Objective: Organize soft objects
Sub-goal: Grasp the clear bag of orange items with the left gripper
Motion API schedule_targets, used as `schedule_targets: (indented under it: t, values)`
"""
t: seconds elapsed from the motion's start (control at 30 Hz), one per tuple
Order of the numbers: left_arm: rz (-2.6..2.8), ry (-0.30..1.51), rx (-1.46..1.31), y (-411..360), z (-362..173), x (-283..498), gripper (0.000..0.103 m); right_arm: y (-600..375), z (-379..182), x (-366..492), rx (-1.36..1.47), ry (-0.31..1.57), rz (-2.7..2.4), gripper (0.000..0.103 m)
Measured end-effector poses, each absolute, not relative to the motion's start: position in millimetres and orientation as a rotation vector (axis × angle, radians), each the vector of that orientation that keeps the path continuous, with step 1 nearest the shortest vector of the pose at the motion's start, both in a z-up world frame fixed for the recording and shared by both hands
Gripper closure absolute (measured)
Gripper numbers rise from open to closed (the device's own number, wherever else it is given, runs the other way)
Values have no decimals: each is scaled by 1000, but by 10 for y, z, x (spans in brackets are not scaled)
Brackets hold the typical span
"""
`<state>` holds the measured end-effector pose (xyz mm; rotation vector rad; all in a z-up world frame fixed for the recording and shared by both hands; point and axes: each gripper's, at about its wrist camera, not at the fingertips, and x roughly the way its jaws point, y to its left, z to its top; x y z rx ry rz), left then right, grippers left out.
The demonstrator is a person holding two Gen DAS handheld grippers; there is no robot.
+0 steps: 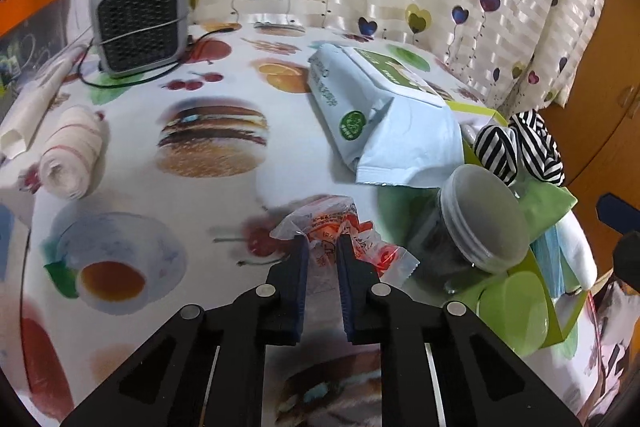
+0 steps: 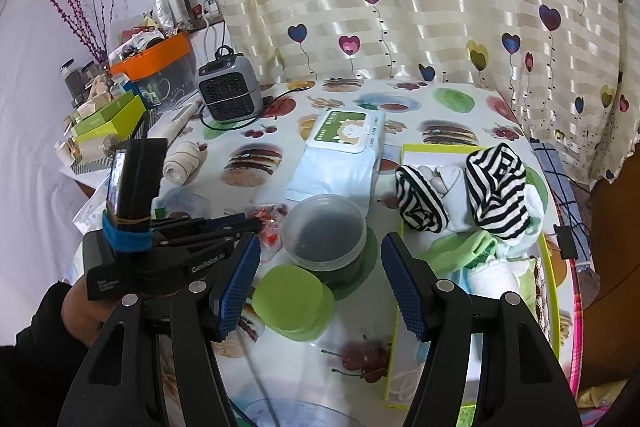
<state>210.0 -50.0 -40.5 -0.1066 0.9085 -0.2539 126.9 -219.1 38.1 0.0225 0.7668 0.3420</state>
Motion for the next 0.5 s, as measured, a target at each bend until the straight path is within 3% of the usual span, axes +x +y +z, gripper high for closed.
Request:
schedule_targets:
  t: [0.5]
  values:
    - [-238, 796, -202, 119, -170, 1531, 90, -1608, 455, 1449, -56, 769, 400, 39]
